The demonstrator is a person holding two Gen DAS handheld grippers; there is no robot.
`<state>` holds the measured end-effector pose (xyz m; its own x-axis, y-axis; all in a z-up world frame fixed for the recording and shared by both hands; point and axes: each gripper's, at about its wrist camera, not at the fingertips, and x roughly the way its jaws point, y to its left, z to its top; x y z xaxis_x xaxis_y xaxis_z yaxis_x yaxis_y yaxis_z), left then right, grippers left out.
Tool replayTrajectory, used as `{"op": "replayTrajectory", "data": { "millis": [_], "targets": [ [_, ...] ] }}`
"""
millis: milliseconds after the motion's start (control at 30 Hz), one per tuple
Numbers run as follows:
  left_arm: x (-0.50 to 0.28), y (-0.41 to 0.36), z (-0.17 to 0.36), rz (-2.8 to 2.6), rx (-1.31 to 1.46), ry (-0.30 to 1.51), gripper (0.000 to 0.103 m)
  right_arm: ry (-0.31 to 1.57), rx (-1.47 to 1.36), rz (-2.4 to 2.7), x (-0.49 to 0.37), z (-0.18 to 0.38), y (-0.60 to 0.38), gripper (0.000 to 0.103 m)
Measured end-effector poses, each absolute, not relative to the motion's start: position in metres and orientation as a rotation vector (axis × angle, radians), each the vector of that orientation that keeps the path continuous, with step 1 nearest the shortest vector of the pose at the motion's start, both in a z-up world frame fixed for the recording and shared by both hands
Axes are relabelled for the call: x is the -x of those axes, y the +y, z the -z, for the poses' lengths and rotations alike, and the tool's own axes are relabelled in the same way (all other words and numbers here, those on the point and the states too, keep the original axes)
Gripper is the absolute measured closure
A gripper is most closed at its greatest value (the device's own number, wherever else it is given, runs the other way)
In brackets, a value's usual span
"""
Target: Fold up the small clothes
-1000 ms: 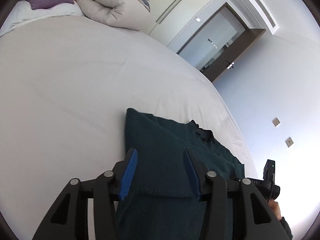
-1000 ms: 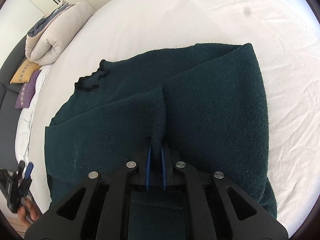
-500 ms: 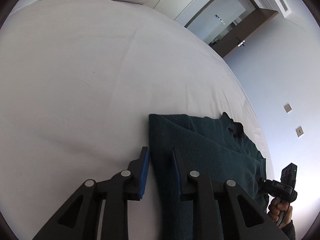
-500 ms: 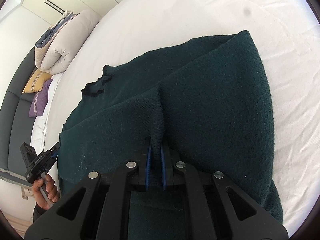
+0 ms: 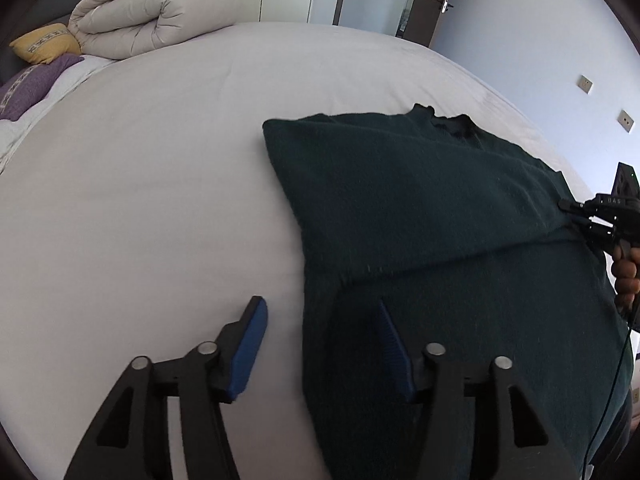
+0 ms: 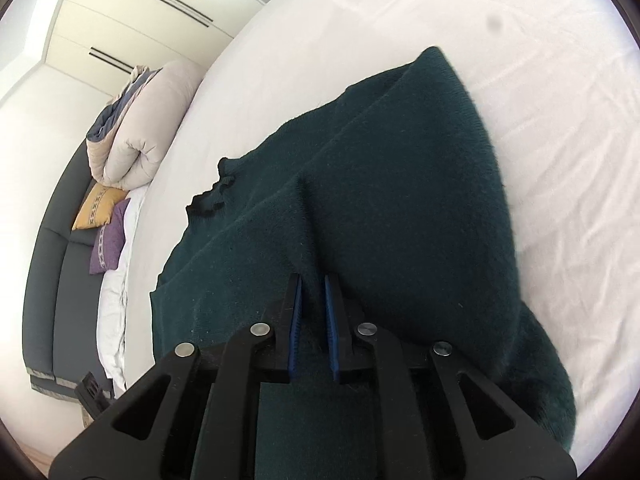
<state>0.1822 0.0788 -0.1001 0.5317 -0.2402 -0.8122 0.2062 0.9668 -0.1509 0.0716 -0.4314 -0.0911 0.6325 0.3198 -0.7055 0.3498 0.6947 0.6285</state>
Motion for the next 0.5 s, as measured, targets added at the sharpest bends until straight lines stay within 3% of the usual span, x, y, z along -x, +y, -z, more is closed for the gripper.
{"op": "replayTrajectory", "data": {
  "millis": [67,100,133,300,500],
  "targets": [
    [-0.154,0.088,0.098,0.247,0.051,0.968,0.026,0.901,-0.804,0.069,-0.057,0.078,-0.433,0.073],
    [-0.142,0.092,0.098,0.246,0.067,0.969,0.025,0.888,-0.792,0.098,-0.048,0.07,-0.435,0.054],
    [-0.129,0.099,0.098,0.244,0.091,0.975,0.025,0.863,-0.787,0.124,-0.035,0.061,-0.438,0.044],
    [-0.07,0.127,0.098,0.26,0.251,1.008,0.022,0.84,-0.786,0.089,0.032,0.032,-0.442,0.044],
    [-0.025,0.131,0.099,0.318,0.348,1.063,0.02,0.911,-0.713,0.042,0.123,0.039,-0.432,0.044]
  ]
}}
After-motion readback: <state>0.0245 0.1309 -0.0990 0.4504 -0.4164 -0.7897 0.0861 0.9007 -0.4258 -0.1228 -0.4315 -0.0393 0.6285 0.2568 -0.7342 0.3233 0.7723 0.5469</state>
